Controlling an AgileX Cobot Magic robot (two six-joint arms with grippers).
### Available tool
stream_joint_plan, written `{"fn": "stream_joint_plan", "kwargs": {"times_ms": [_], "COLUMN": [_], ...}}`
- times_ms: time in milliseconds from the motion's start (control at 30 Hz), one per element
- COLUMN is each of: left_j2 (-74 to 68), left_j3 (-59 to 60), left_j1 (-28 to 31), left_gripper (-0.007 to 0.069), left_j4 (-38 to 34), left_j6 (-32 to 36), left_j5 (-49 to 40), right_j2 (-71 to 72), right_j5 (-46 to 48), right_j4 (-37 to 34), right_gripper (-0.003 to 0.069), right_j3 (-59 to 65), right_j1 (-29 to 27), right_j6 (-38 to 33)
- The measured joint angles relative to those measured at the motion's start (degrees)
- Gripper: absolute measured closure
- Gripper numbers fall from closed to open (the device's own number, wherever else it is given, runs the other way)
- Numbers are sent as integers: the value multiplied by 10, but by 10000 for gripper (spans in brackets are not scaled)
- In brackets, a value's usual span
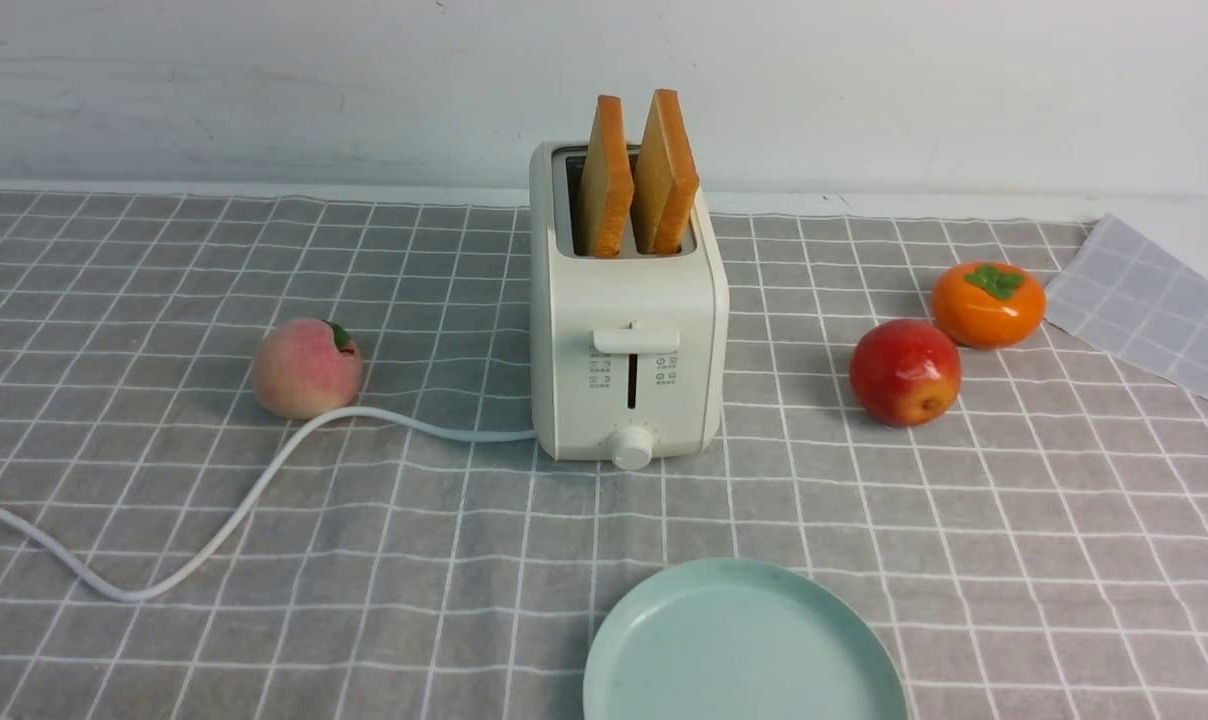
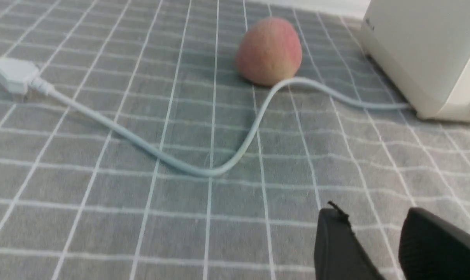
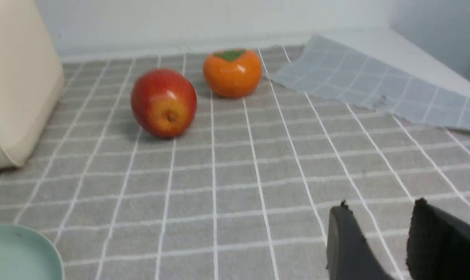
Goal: Take toasted bread from bread machine on grey coffee table place on plate.
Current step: 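Grasp the toast slice in the toaster and pull it up out of the slot with the right gripper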
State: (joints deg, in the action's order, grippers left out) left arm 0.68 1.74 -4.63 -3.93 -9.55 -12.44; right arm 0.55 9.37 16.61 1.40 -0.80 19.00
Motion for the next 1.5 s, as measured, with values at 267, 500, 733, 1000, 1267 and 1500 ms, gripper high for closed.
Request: {"fn": "stream_joint_plan", "kwargs": {"times_ms": [267,500,733,1000,1267,1500], "left_j2": [0,0,0,-24,-214,-337], "left_j3": [0,0,0,-137,-394,-435], "left_j1": [0,0,0,0,0,0], "left_gripper": [386,386,386,386,386,386], "left_j4": [-11,-14,-43,-56,-56,-32], "left_j6": [-11,-14,-61,-123,-148,-149], "left_j5": [137,145,292,288,14,-211], "right_j2": [0,0,0,-50,-272,-395], "right_j5": [-146,-170,-252,-180,-103,-4], "right_j4": [8,12,1,-9,-11,40], "right_gripper": [419,419,419,419,419,419], "right_j3": [0,0,-2,-172,-377,-414], "right_j1": [0,0,0,0,0,0], "right_j6": [7,11,67,101,115,99]}}
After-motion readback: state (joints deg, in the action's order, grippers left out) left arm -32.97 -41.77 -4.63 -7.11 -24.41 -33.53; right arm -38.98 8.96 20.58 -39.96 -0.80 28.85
